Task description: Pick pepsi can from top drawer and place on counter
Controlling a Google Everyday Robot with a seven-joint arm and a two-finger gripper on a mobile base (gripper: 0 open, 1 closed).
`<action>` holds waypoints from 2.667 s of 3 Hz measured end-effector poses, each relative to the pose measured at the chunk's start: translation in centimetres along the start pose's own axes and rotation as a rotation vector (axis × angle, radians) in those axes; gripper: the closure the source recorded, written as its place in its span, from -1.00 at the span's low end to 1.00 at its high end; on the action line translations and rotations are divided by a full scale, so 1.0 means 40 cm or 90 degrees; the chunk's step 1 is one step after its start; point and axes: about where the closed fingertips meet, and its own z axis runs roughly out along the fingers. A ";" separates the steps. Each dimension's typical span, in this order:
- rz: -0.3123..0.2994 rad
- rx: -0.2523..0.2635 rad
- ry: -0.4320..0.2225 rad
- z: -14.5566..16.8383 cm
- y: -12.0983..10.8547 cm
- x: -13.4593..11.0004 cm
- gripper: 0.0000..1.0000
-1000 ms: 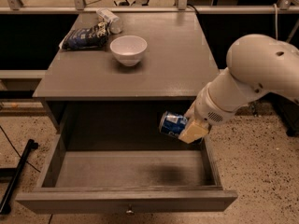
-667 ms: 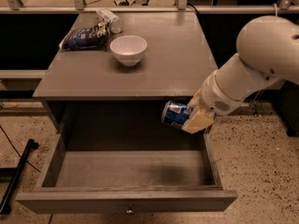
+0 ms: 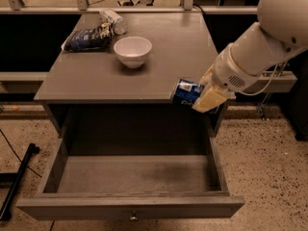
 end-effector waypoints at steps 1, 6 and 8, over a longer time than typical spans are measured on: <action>-0.022 0.015 -0.007 0.012 -0.046 -0.045 1.00; -0.062 0.044 0.032 0.167 -0.141 -0.137 -0.57; -0.064 0.042 0.032 0.170 -0.138 -0.140 -1.00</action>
Offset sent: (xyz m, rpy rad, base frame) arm 0.0831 0.0512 -0.0181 -0.0798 -0.1214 0.0255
